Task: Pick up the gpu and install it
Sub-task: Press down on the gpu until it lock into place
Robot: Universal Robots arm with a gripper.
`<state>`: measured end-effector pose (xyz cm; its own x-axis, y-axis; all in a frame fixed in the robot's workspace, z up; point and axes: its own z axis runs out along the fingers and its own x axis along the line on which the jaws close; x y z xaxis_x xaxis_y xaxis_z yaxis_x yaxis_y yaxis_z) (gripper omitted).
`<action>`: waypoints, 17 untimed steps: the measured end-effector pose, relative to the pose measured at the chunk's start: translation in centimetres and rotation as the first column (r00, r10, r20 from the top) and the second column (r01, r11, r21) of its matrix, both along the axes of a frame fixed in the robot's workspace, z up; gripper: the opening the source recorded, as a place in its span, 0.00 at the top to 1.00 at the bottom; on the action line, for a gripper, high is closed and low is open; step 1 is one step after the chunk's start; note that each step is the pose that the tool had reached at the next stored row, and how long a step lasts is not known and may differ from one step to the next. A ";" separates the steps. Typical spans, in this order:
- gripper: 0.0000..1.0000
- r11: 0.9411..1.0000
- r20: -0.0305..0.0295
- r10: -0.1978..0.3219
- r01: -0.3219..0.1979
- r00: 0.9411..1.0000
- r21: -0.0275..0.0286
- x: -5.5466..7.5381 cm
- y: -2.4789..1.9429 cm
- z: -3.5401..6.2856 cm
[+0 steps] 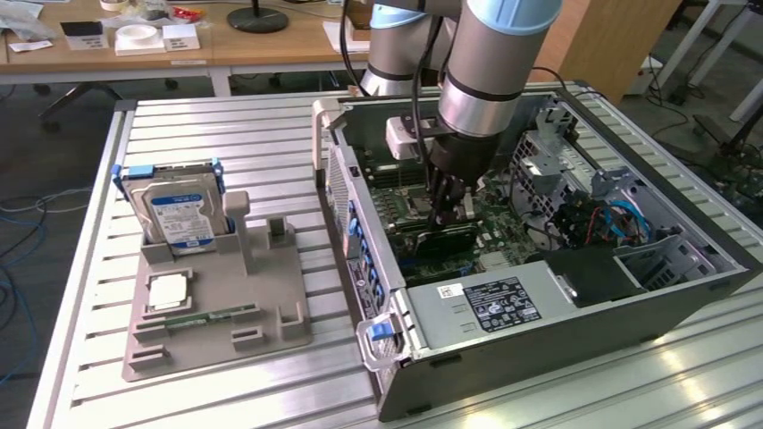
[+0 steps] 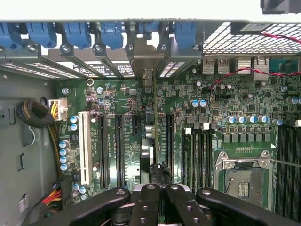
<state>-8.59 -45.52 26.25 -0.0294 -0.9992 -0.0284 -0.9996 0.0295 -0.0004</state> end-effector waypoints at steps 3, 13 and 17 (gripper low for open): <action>0.89 1.000 0.000 0.000 0.000 1.000 0.000 0.0 0.00 0.00; 0.89 1.000 0.000 0.000 0.000 1.000 0.000 -0.1 -0.04 -0.18; 0.89 1.000 0.000 0.000 0.000 1.000 0.001 -0.1 -0.03 -0.21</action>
